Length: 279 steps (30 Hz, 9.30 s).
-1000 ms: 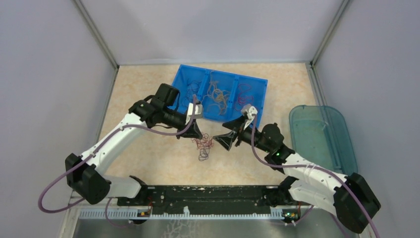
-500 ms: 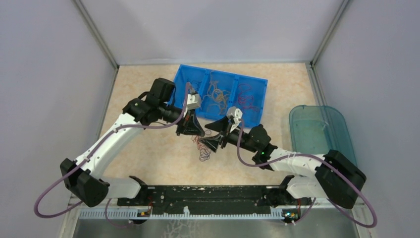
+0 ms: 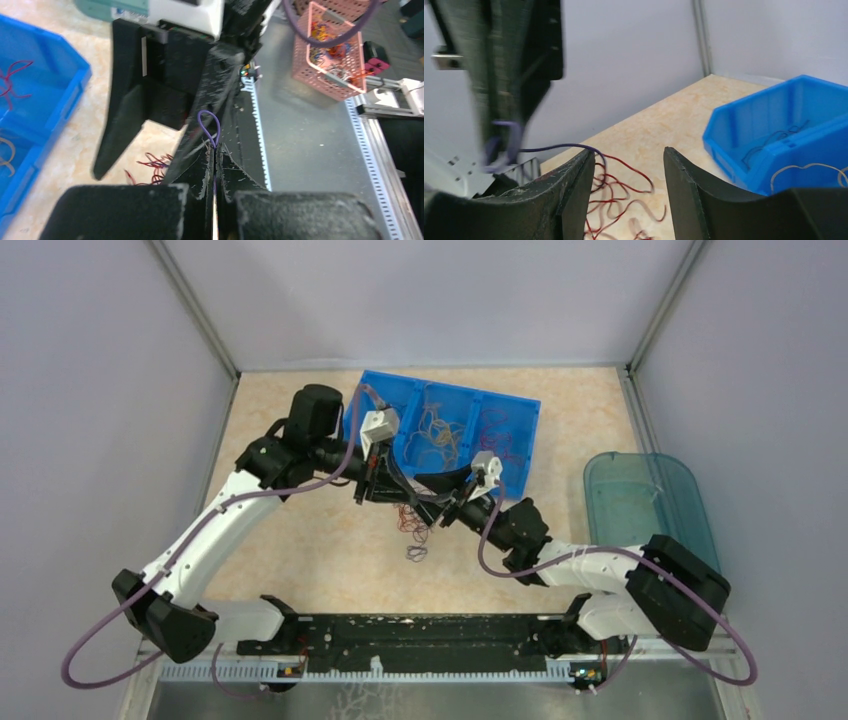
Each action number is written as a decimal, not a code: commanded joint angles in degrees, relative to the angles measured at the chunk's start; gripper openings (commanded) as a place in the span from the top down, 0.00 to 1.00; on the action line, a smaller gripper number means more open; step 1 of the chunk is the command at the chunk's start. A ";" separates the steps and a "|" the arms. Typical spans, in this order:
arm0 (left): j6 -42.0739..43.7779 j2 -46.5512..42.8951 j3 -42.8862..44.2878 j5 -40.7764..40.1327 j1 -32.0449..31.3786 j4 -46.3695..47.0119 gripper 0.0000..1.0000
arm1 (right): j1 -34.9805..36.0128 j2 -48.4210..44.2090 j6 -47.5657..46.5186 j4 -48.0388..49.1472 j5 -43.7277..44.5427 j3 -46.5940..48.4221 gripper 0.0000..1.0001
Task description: Untangle the cables
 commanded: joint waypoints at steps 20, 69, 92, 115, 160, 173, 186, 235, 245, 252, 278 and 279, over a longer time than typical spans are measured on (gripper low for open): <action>-4.55 3.29 25.37 6.85 -0.30 0.63 1.00 | 0.76 2.93 1.96 1.64 6.71 -3.67 0.49; 25.44 0.95 20.68 -46.68 1.23 21.03 1.00 | 1.90 -20.46 2.74 -27.64 18.76 -6.35 0.41; 17.90 23.51 10.73 -41.86 17.26 29.66 1.00 | 1.81 -21.19 -0.81 -32.50 24.11 -3.49 0.40; 31.19 7.89 2.69 -19.82 18.25 2.96 0.00 | -1.90 -0.91 4.95 -51.04 7.38 8.87 0.43; 39.15 -11.07 -11.01 -10.51 17.29 -4.85 0.00 | -1.03 7.19 17.03 -48.51 10.35 12.64 1.00; 37.53 -12.12 -12.92 -3.59 14.29 -6.93 0.02 | -0.37 -2.24 9.65 -36.56 -2.91 12.05 1.00; 34.97 -15.01 -19.63 -12.68 2.16 -2.32 0.21 | 1.52 -3.11 10.65 -33.33 -8.09 15.50 1.00; 40.71 -19.60 -22.98 -19.71 3.60 -9.21 0.13 | -7.83 18.87 -25.90 -57.18 -20.14 27.25 0.56; 40.82 -19.30 -22.48 -19.36 3.62 -8.89 0.13 | -8.87 18.98 -25.24 -57.15 -25.01 25.89 0.60; 40.80 -19.52 -22.22 -19.79 3.62 -8.90 0.13 | -9.22 22.38 -29.35 -61.98 -29.43 28.05 0.62; 37.04 -20.73 -18.88 -16.96 3.63 -4.88 0.22 | -6.42 3.66 -21.26 -42.72 -42.75 17.51 1.00; 39.38 -19.58 -16.73 -15.58 3.60 -9.05 0.24 | -5.83 2.60 -22.02 -43.76 -43.68 17.48 1.00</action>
